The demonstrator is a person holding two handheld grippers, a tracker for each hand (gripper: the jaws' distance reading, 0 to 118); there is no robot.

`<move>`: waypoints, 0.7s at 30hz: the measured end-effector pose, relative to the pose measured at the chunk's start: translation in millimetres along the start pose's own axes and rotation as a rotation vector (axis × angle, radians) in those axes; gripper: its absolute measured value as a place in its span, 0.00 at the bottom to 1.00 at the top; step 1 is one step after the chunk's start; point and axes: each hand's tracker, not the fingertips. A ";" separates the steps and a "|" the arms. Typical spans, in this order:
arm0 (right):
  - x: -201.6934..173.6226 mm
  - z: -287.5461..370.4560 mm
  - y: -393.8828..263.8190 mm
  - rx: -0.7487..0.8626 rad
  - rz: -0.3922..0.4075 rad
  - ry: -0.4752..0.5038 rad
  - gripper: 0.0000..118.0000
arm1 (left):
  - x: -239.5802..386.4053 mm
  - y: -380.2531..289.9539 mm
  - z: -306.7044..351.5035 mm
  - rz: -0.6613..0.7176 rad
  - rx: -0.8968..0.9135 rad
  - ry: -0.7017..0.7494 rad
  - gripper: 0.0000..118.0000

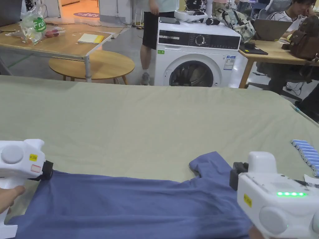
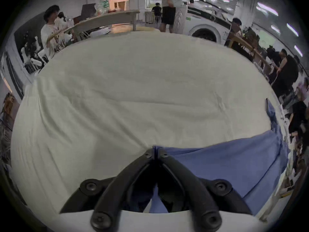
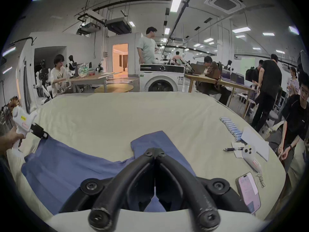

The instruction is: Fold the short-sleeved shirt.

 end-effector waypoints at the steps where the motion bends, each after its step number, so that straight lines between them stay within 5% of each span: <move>1: 8.1 -9.3 8.1 -0.048 -0.010 -0.010 0.00 | -3.5 -0.8 5.5 0.000 0.017 -0.004 0.00; 4: 32.2 -48.9 31.8 -0.206 -0.009 -0.019 0.01 | -1.5 -11.2 22.0 -0.005 0.057 -0.024 0.00; 7: 50.7 -96.2 43.0 -0.390 -0.018 -0.020 0.37 | 1.1 -18.2 36.8 -0.009 0.103 -0.034 0.00; 10: 62.8 -139.9 36.5 -0.483 -0.029 0.010 0.44 | 3.3 -27.3 47.7 -0.002 0.138 -0.050 0.00; 17: 74.7 -202.2 3.6 -0.650 -0.060 0.031 0.43 | 6.1 -43.0 51.9 0.034 0.167 -0.063 0.00; 19: 72.4 -194.1 12.8 -0.620 -0.042 0.025 0.28 | 7.7 -43.9 53.1 0.038 0.167 -0.068 0.00; 21: 69.5 -189.8 10.8 -0.605 0.020 0.039 0.00 | 10.2 -42.8 54.2 0.034 0.167 -0.067 0.00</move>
